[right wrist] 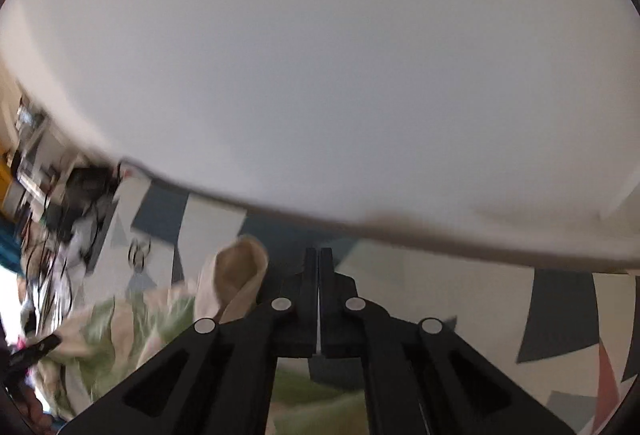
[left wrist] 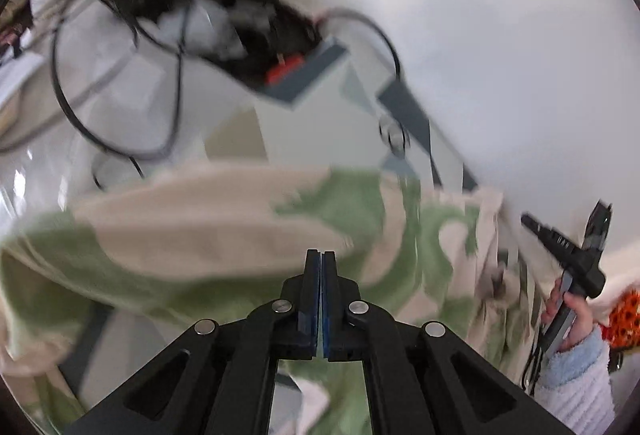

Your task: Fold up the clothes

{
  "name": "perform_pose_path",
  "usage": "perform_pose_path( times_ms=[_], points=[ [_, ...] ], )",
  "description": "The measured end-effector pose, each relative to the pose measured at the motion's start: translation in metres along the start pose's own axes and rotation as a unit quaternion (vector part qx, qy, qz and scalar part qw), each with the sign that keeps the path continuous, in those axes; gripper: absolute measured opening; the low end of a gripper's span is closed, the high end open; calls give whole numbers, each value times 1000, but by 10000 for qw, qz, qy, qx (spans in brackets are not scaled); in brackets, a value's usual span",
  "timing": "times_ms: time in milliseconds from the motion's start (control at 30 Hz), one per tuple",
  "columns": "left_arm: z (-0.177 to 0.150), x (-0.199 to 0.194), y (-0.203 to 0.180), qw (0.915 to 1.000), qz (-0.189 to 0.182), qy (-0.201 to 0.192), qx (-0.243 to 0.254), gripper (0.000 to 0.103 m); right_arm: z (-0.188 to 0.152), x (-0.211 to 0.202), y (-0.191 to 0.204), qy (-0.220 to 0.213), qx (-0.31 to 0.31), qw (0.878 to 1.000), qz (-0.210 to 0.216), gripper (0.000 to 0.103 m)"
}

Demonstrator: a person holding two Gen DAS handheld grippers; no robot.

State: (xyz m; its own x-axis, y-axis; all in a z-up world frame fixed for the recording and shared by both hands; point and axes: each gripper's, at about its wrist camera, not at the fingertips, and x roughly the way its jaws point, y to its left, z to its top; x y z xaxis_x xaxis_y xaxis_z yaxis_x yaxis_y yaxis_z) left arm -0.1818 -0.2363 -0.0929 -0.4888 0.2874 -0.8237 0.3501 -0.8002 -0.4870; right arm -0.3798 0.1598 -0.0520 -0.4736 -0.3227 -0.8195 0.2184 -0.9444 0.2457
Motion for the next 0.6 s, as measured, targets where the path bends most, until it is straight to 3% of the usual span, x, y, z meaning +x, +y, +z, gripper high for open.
perform_pose_path(
  times_ms=[67,167,200,267,400,500,533,600],
  points=[
    [-9,6,6,9994,-73,299,-183,11,-6,-2,15,144,-295,9987,392,8],
    [-25,5,30,9947,-311,499,-840,23,-14,8,37,316,-481,9937,964,53],
    [-31,3,41,9927,-353,496,-1037,24,-15,15,42,346,-495,9925,1062,55],
    [-40,-1,57,9906,-282,473,-1254,29,-14,32,48,490,-453,9911,1152,55],
    [-43,-8,69,9864,-646,376,-1461,30,-13,59,42,715,-164,9922,1009,55],
    [-43,-8,71,9845,-789,277,-1539,32,-11,65,37,675,128,9884,1358,51],
    [-44,-7,71,9832,-852,245,-1593,33,-11,67,40,688,141,9871,1436,47],
    [-41,-5,72,9810,-985,168,-1660,33,-11,71,48,727,78,9860,1499,9]
  ],
)
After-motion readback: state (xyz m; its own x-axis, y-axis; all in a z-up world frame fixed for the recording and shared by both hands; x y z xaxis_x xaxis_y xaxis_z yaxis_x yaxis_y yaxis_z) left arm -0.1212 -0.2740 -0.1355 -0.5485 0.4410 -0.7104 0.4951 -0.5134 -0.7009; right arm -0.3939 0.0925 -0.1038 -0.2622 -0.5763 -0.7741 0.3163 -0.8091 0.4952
